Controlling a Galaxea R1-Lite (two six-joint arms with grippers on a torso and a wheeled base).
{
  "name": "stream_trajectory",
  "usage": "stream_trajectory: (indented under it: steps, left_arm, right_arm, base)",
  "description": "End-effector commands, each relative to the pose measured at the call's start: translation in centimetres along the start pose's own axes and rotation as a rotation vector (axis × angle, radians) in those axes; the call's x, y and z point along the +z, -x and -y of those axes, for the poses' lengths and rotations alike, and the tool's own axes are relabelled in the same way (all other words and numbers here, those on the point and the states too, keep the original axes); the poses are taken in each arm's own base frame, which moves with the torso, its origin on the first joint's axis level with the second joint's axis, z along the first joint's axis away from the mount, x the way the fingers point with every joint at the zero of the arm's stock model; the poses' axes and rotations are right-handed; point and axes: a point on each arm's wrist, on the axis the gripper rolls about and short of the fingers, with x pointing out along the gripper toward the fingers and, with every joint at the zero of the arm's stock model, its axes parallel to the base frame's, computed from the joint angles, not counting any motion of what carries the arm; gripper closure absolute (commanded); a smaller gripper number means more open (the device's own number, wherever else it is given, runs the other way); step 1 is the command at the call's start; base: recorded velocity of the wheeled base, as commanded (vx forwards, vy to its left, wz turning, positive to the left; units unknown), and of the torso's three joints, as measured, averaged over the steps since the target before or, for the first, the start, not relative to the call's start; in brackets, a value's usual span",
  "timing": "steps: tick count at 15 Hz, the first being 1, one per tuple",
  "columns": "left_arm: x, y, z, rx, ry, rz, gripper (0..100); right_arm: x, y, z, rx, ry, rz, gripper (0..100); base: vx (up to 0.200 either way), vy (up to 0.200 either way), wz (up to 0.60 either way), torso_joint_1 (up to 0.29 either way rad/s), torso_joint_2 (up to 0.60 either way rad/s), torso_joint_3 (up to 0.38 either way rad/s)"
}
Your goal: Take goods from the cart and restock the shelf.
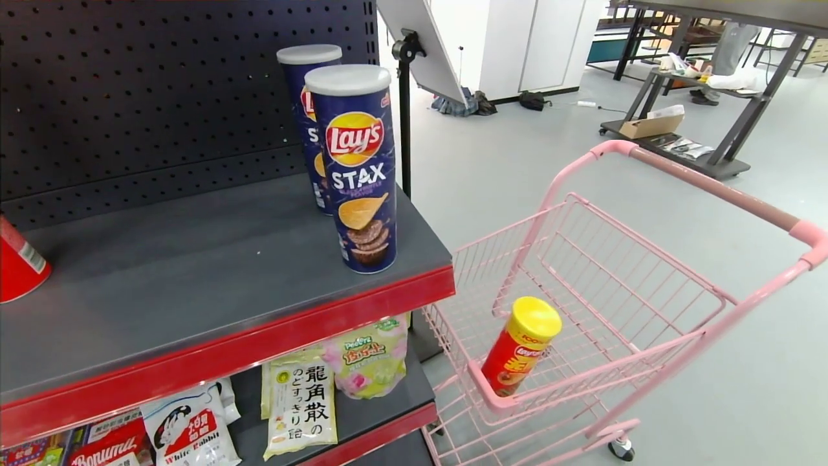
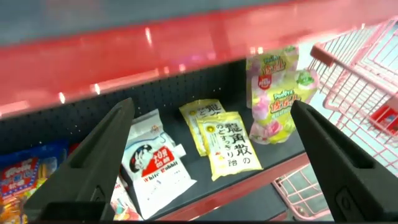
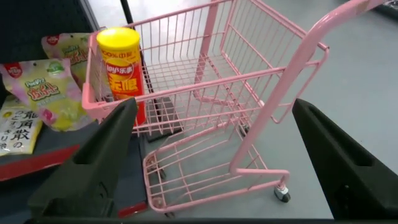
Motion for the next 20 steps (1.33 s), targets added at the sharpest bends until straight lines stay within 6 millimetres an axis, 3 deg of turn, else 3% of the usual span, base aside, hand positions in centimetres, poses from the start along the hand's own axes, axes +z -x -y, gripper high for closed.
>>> stream_trajectory:
  steps: [1, 6, 7, 8, 9, 10, 11, 13, 14, 15, 16, 17, 20]
  left_arm:
    - [0.0, 0.0, 0.0, 0.0, 0.001, -0.001, 0]
    - [0.0, 0.0, 0.0, 0.0, 0.001, -0.001, 0]
    - [0.0, 0.0, 0.0, 0.0, 0.001, 0.0, 0]
    - [0.0, 0.0, 0.0, 0.0, 0.001, -0.001, 0]
    - [0.0, 0.0, 0.0, 0.0, 0.001, 0.0, 0]
    - [0.0, 0.0, 0.0, 0.0, 0.001, -0.001, 0]
    - [0.0, 0.0, 0.0, 0.0, 0.001, -0.001, 0]
    - [0.0, 0.0, 0.0, 0.0, 0.001, 0.0, 0]
    - [0.0, 0.0, 0.0, 0.0, 0.001, 0.0, 0]
    - [0.0, 0.0, 0.0, 0.0, 0.001, 0.0, 0]
    - [0.0, 0.0, 0.0, 0.0, 0.001, -0.001, 0]
    - [0.0, 0.0, 0.0, 0.0, 0.001, 0.0, 0]
    - [0.0, 0.0, 0.0, 0.0, 0.001, -0.001, 0]
  right_arm:
    - [0.0, 0.0, 0.0, 0.001, 0.001, -0.002, 0]
    - [0.6, 0.1, 0.1, -0.058, 0.012, 0.021, 0]
    - [9.8, -1.2, 0.2, -0.056, -0.107, 0.031, 0]
    - [12.9, -2.5, 0.2, -0.056, -0.181, 0.038, 0]
    - [17.9, -4.9, 0.2, 0.0, -0.236, 0.048, 0]
    - [18.7, -6.3, 0.1, 0.069, -0.225, 0.015, 0]
    - [18.2, -10.4, -0.7, 0.255, -0.188, -0.099, 0]
    - [14.9, -16.4, -1.3, 0.271, -0.212, -0.21, 0]
    - [13.0, -18.1, -2.0, 0.32, -0.209, -0.243, 0]
    - [11.1, -19.4, -3.1, 0.377, -0.207, -0.282, 0]
    - [10.7, -19.6, -3.2, 0.383, -0.207, -0.294, 0]
    - [7.8, -20.3, -4.5, 0.43, -0.197, -0.393, 0]
    - [5.2, -22.1, -5.6, 0.454, -0.191, -0.467, 0]
  base:
    - [0.0, 0.0, 0.0, -0.173, 0.55, 0.369]
    - [0.0, 0.0, 0.0, -0.075, 0.24, 0.171]
    - [0.0, 0.0, 0.0, 0.0, 0.0, 0.0]
    - [0.0, 0.0, 0.0, 0.0, 0.0, 0.0]
    - [0.0, 0.0, 0.0, 0.0, 0.0, 0.0]
    - [0.0, 0.0, 0.0, 0.0, 0.0, 0.0]
    - [0.0, 0.0, 0.0, 0.0, 0.0, 0.0]
    - [0.0, 0.0, 0.0, 0.0, 0.0, 0.0]
    - [0.0, 0.0, 0.0, 0.0, 0.0, 0.0]
    - [0.0, 0.0, 0.0, 0.0, 0.0, 0.0]
    - [0.0, 0.0, 0.0, 0.0, 0.0, 0.0]
    - [0.0, 0.0, 0.0, 0.0, 0.0, 0.0]
    - [0.0, 0.0, 0.0, 0.0, 0.0, 0.0]
